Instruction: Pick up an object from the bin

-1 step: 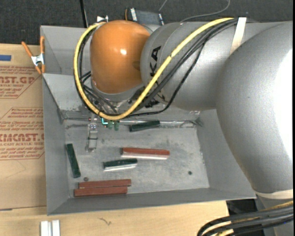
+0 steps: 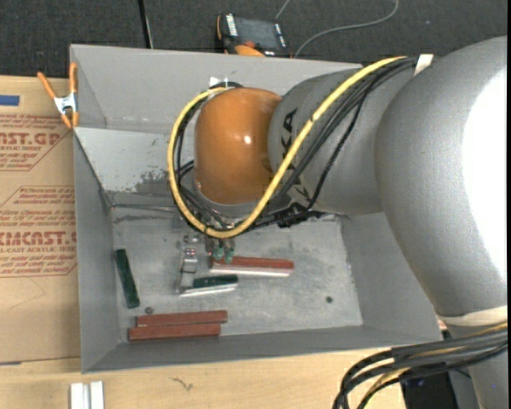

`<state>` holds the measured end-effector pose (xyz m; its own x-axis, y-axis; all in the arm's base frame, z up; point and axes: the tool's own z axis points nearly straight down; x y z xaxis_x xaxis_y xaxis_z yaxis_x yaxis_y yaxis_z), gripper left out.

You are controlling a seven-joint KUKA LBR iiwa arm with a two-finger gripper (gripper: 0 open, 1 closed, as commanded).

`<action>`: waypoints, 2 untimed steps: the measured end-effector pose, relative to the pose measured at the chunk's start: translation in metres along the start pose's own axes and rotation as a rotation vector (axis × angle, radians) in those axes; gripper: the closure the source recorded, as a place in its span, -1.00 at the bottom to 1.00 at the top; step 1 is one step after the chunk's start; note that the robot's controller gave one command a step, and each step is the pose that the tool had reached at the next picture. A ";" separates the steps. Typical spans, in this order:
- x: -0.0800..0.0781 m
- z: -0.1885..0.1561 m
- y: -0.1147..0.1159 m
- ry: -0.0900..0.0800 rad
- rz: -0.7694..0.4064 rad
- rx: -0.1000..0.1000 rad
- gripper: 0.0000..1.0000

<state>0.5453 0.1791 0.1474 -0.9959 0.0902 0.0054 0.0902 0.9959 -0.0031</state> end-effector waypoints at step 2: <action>0.007 0.069 -0.070 -0.005 -0.205 -0.004 1.00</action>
Offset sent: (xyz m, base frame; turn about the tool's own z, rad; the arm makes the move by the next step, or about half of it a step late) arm -0.0135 -0.0702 -0.0681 -0.2048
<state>0.5317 0.1097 0.0790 -0.9935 -0.1142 0.0002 -0.1142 0.9935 0.0015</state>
